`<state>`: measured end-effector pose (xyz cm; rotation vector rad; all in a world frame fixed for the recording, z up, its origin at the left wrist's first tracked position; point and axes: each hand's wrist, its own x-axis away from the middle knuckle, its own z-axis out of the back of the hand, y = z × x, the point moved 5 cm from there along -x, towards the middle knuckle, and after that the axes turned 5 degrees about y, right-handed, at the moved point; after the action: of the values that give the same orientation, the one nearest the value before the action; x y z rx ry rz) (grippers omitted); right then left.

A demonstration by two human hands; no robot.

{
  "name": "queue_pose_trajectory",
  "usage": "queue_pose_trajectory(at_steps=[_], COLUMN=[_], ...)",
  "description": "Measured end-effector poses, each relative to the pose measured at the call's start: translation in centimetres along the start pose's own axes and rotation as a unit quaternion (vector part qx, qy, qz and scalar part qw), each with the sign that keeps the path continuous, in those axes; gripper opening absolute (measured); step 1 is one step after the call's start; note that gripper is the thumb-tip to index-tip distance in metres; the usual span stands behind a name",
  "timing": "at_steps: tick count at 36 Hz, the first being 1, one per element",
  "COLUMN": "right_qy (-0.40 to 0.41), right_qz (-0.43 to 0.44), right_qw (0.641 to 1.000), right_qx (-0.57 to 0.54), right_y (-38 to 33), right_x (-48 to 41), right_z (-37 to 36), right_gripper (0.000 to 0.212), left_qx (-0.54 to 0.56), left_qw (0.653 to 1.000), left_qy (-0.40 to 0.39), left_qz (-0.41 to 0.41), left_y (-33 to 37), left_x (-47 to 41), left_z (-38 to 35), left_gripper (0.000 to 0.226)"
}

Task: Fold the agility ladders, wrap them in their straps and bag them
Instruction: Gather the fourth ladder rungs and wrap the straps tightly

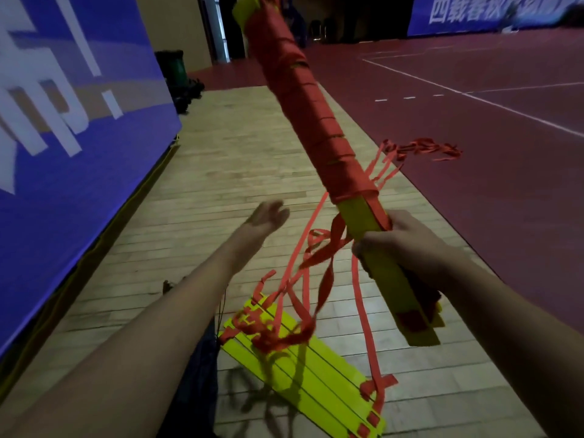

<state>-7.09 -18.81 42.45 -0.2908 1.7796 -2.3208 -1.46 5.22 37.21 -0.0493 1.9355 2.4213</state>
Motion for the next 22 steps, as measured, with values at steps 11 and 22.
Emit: queue_pose_trajectory(at_steps=[11, 22], right_qy=[-0.141, -0.092], right_qz=[-0.077, -0.099], right_qw=[0.986, 0.991], right_qx=[-0.041, 0.003], right_y=[-0.3, 0.4], right_x=[1.2, 0.6], right_z=[-2.5, -2.8], right_gripper=[0.037, 0.020], left_qx=[0.175, -0.033], left_qw=[0.941, 0.965], left_qy=[-0.279, -0.250], left_qz=[0.074, 0.068], left_y=[3.4, 4.1], left_x=[4.0, 5.0], left_z=[-6.1, -4.9], left_gripper=[0.107, 0.051])
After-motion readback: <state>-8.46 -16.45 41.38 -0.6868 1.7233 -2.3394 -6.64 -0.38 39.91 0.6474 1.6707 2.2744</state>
